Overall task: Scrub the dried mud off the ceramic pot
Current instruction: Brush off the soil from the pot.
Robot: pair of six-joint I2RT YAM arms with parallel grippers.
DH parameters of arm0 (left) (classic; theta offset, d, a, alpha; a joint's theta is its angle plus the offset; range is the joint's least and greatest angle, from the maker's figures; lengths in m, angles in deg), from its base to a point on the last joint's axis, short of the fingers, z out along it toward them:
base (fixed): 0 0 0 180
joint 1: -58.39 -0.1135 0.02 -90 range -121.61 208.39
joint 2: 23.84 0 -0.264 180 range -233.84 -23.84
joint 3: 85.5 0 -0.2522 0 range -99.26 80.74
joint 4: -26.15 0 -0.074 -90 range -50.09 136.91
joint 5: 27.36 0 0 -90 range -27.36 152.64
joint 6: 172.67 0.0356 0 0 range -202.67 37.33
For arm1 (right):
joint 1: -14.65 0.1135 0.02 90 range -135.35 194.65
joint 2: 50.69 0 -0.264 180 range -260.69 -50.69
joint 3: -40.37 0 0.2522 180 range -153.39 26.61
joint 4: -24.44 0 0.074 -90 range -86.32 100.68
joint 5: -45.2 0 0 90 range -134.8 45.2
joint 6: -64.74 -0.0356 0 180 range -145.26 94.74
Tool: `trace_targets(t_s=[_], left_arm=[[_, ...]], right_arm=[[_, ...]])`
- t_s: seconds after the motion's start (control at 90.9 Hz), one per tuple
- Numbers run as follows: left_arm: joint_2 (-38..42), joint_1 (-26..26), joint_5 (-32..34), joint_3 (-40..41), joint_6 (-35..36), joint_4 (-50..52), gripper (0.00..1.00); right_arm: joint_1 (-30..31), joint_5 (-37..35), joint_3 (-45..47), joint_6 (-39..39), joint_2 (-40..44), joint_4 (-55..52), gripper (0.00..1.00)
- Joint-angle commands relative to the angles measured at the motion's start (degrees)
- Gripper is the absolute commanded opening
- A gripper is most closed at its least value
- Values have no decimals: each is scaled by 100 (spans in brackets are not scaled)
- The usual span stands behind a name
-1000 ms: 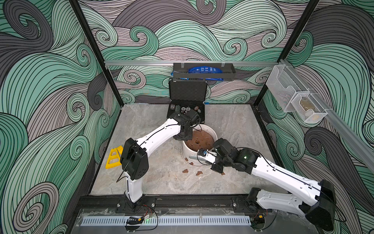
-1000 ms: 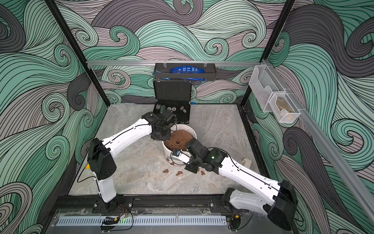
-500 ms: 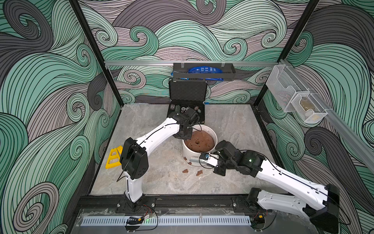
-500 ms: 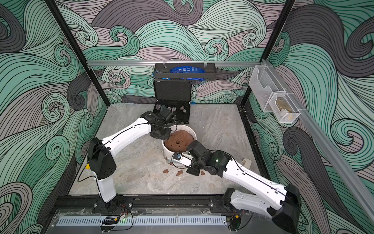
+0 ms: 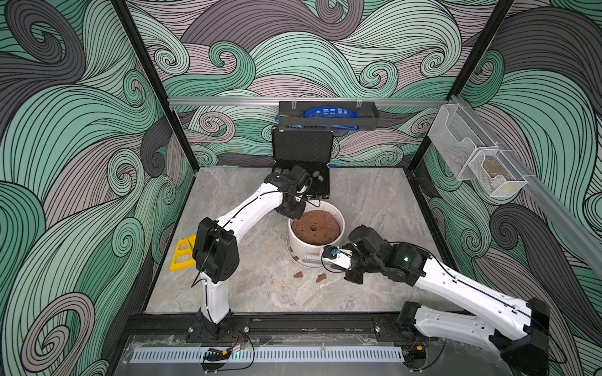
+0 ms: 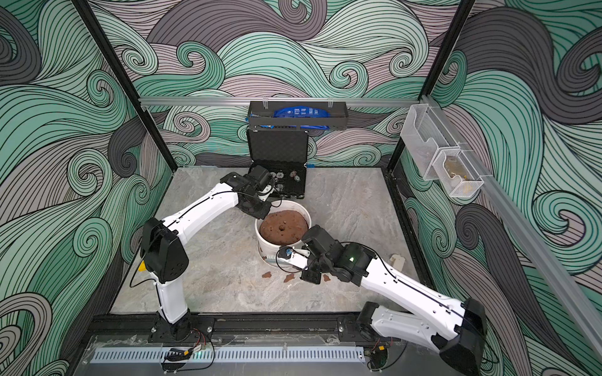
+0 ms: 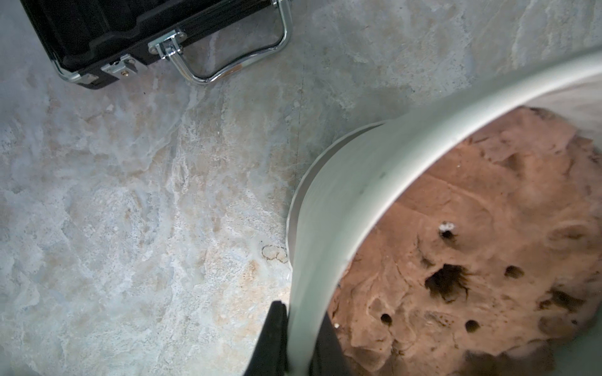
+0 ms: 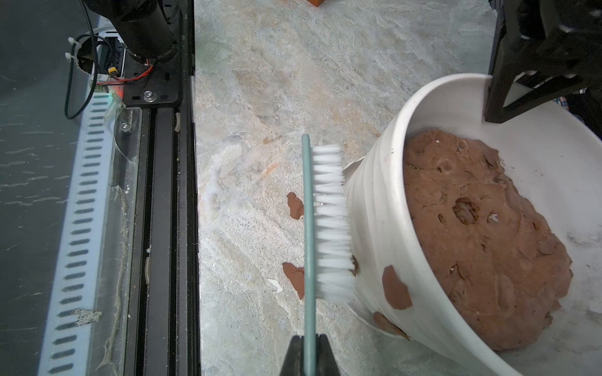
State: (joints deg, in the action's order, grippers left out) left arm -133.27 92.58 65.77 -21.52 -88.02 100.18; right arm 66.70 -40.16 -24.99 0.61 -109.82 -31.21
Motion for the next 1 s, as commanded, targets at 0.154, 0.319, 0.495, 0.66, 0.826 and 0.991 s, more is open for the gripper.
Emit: trace_targets(t_s=[0.154, 0.319, 0.495, 0.66, 0.826, 0.991], left_arm=[[-219, -111, -230, -219, 751, -133, 12], [-189, -118, -375, -275, 768, -142, 14], [-202, -115, -422, -294, 815, -109, 14], [-209, -118, -497, -304, 824, -78, 14], [-210, -117, -516, -304, 807, -62, 14], [-211, -117, -612, -321, 785, -38, 14]], right_arm=[[7, 51, -46, 28, -100, 102, 0], [7, -22, -2, 32, -181, 137, 0], [7, -439, 73, -92, -345, 229, 0], [7, -622, 71, -179, -628, 239, 0], [15, -898, 222, -209, -669, 302, 0], [145, -1483, 639, -213, -703, 429, 0]])
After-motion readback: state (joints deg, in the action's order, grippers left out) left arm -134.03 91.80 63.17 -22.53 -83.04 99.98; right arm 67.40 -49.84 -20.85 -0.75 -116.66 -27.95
